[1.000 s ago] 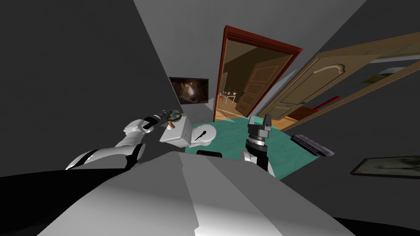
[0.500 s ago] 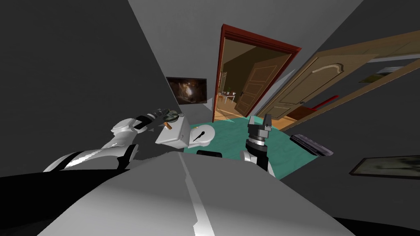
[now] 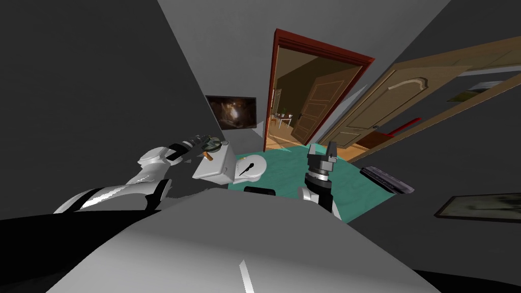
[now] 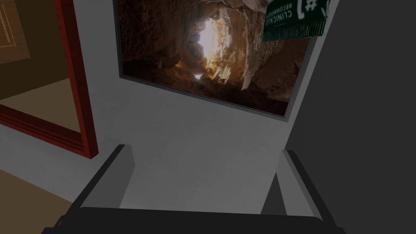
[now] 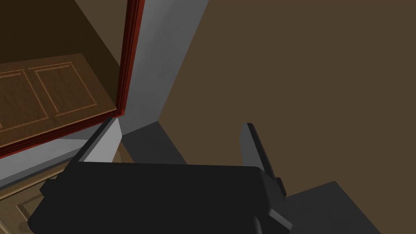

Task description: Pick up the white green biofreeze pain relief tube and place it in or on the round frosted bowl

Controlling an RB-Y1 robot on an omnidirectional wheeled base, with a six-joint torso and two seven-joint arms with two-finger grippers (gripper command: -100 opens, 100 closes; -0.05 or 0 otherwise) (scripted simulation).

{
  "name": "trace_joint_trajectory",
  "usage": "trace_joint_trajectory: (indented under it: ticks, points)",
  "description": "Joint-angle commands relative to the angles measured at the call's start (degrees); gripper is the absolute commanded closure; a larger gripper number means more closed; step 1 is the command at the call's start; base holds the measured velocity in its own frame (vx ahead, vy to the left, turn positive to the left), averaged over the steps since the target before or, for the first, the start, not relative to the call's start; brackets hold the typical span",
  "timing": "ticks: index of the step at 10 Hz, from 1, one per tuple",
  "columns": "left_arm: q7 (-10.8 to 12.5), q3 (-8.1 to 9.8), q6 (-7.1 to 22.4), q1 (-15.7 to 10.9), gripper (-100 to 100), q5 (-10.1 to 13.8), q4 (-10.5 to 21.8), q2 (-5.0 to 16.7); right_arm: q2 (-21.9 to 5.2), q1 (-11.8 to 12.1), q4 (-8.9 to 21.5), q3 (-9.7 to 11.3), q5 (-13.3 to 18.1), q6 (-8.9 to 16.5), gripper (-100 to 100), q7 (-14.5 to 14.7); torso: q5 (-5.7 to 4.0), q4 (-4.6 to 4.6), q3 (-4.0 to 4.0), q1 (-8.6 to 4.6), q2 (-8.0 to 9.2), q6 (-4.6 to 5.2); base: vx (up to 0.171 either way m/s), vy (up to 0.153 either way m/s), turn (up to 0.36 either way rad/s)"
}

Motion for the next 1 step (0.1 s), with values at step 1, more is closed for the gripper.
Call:
trace_joint_trajectory:
  ticks: [1]
  points:
    - [0.0,0.0,0.0,0.0,0,0.0,0.0,0.0,0.0,0.0,0.0,0.0,0.0,0.0,0,0.0,0.0,0.0,0.0,0.0,0.0,0.0,0.0,0.0,0.0]
